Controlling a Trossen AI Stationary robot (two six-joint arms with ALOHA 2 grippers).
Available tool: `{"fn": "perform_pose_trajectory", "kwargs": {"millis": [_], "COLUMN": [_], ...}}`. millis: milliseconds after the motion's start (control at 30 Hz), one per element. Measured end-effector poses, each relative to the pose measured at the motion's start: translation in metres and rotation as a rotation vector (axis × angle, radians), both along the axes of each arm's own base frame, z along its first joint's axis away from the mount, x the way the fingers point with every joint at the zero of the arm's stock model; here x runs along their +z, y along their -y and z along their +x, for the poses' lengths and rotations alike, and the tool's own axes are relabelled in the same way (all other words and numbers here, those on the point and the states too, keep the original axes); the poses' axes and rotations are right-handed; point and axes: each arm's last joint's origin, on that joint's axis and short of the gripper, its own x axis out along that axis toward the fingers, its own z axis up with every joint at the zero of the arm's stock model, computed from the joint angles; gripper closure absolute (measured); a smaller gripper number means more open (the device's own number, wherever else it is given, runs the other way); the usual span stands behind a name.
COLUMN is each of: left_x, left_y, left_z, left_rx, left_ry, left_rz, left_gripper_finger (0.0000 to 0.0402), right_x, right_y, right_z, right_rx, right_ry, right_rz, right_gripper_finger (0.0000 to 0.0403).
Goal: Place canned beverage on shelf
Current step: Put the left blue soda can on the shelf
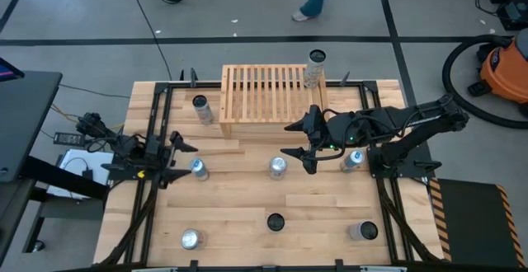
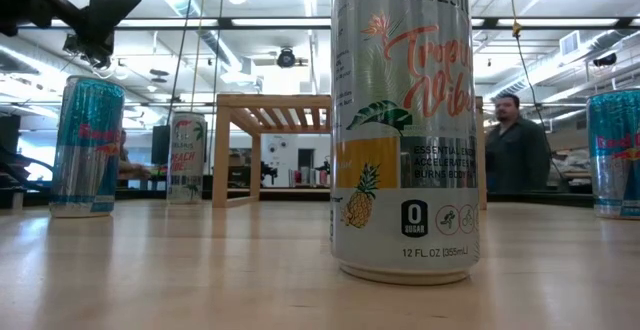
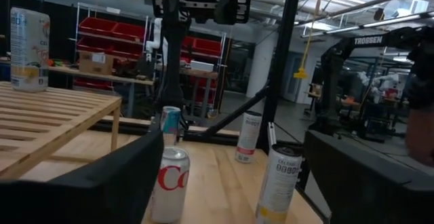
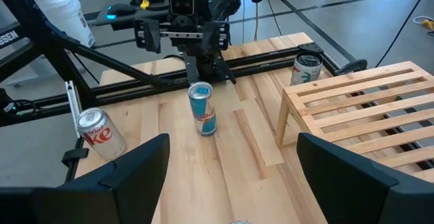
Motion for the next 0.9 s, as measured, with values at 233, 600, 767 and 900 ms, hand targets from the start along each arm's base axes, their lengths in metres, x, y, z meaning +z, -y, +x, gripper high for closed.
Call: {"fn": "perform_pose_trajectory", "kwargs": {"millis": [233, 600, 767, 900], "left_x": [-0.0005, -0.0002, 0.0001, 0.0001], "left_y": [0.0001, -0.0001, -0.0003, -0.0008], "left_z": [0.0001, 0.0001, 0.0000, 0.0000], "left_rx": [0.011, 0.015, 0.019, 0.029], "left_ry": [0.000, 0.002, 0.003, 0.000], "left_rz": [0.053, 0.047, 0.033, 0.008], "left_gripper_finger": [0.0014, 0.0014, 0.0014, 0.0014], "right_x": [0.0000, 0.0001, 0.0005, 0.0029], "right_y": [0.0000, 0.0000, 0.0000, -0.0003], "right_z": [0.0000, -0.0001, 0.0001, 0.0011], "right_rx": [0.000, 0.000, 0.000, 0.000], "right_ry": [0.000, 0.000, 0.005, 0.032], "right_rz": [0.001, 0.001, 0.002, 0.009], "right_gripper_finger": [0.0071, 0.0071, 0.0071, 0.0071]}}
